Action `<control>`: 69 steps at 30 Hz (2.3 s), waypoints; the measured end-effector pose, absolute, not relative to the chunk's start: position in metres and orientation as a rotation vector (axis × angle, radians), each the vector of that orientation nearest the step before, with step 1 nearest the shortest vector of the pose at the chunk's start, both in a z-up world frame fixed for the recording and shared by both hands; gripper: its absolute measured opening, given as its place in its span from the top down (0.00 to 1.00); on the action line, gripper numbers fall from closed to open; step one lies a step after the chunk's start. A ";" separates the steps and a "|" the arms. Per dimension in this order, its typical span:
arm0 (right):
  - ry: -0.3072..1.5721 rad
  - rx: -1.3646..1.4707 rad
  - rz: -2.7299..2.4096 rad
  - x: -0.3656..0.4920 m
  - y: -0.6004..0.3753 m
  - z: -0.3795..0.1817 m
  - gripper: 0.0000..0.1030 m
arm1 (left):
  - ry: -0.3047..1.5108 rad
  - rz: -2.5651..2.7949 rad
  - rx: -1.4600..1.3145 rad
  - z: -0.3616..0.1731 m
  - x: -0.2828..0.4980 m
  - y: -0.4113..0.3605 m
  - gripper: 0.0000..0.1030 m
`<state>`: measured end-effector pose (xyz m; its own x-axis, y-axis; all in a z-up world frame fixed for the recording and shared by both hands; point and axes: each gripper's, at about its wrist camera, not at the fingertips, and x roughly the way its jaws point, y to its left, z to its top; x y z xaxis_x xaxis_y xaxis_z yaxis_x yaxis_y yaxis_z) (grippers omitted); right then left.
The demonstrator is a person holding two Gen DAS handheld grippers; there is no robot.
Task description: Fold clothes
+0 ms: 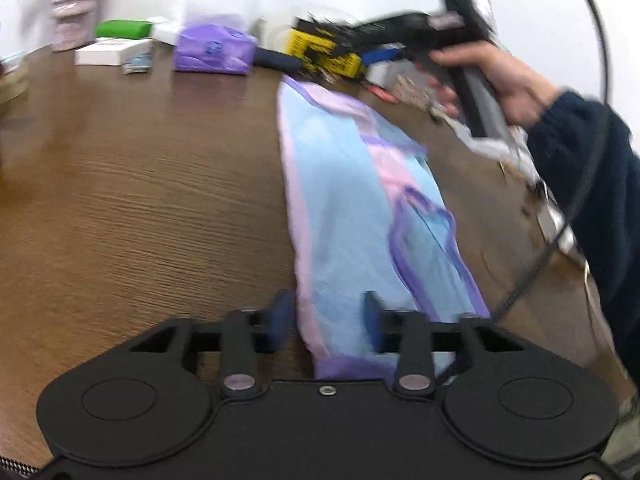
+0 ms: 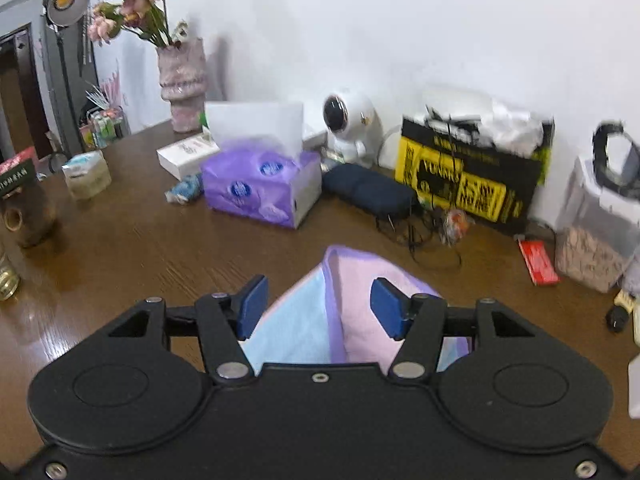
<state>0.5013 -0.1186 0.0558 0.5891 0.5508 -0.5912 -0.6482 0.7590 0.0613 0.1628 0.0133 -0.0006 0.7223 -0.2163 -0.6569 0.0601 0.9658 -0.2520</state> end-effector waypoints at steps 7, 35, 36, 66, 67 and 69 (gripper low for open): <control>0.670 -0.152 0.699 0.538 -0.084 0.030 0.54 | 0.762 -0.125 -0.280 -0.005 0.156 0.028 0.98; 0.594 -0.110 0.646 0.553 -0.079 0.026 0.69 | 0.727 -0.050 -0.267 -0.002 0.158 0.059 0.95; 0.588 -0.113 0.643 0.551 -0.080 0.029 0.63 | 0.719 -0.044 -0.270 0.000 0.157 0.060 0.90; 0.761 -0.030 0.478 0.485 -0.271 0.032 0.34 | 0.694 -0.375 0.076 -0.014 0.146 -0.087 0.27; 0.773 -0.041 0.473 0.487 -0.267 0.024 0.35 | 0.698 -0.375 0.079 -0.015 0.146 -0.086 0.28; 0.790 -0.057 0.481 0.491 -0.258 0.016 0.36 | 0.705 -0.374 0.105 -0.016 0.144 -0.085 0.28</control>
